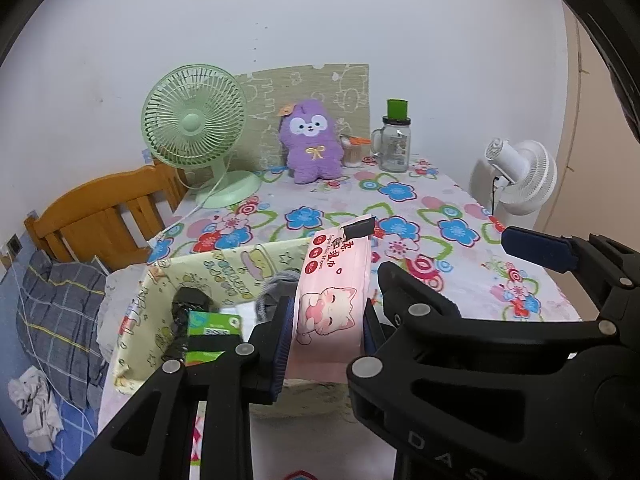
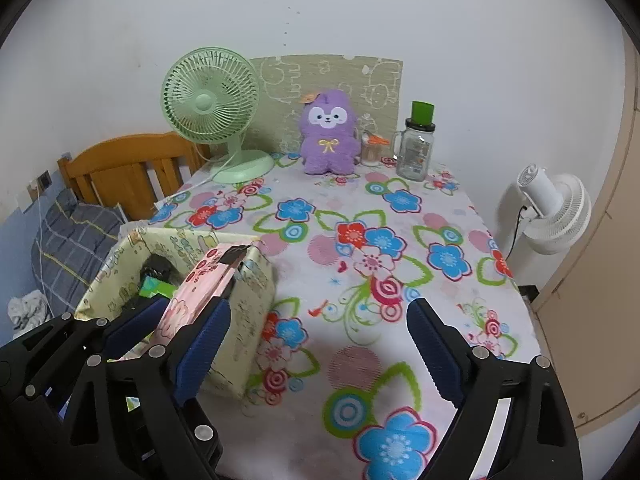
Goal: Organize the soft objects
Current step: 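Carry the pink pack with the left tool over the box, then open the left tool to drop the pink pack into the box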
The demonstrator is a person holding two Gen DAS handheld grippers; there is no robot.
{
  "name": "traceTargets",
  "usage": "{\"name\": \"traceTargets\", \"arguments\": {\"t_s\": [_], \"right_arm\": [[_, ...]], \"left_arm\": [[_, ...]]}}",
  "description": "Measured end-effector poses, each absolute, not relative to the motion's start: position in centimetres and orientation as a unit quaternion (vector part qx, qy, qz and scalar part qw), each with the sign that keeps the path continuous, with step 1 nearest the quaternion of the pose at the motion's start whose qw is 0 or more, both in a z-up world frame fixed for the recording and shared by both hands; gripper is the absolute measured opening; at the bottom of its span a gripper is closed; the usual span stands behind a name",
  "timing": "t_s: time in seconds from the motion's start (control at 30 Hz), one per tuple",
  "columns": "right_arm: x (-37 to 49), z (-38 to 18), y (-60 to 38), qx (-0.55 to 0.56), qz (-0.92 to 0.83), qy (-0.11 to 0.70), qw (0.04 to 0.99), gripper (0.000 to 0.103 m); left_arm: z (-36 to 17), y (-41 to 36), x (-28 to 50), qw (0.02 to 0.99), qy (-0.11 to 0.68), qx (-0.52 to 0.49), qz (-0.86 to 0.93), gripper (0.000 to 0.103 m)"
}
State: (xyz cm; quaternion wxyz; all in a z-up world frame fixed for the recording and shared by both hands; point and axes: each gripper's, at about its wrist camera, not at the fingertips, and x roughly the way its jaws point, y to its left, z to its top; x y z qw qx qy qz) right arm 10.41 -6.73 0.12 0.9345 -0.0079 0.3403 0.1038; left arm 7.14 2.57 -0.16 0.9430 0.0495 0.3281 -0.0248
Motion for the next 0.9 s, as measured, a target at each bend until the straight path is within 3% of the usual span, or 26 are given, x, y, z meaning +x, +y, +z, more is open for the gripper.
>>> {"name": "traceTargets", "arguments": {"t_s": [0.5, 0.57, 0.63, 0.9], "right_arm": [[13.9, -1.7, -3.5, 0.005, 0.113, 0.365, 0.924, 0.095], [14.1, -2.1, -3.4, 0.010, 0.115, 0.371, 0.921, 0.095], [14.1, -2.3, -3.4, 0.010, 0.117, 0.374, 0.920, 0.095], [13.0, -2.1, -4.9, 0.013, 0.105, 0.364, 0.926, 0.095]], "left_arm": [[-2.5, 6.9, 10.5, 0.938, 0.346, 0.029, 0.015, 0.037], [-2.8, 7.2, 10.9, 0.935, 0.355, 0.020, 0.012, 0.045], [-3.0, 7.5, 11.0, 0.932, 0.363, 0.006, 0.005, 0.075], [-2.5, 6.1, 9.9, 0.933, 0.358, 0.017, 0.001, 0.082]]}}
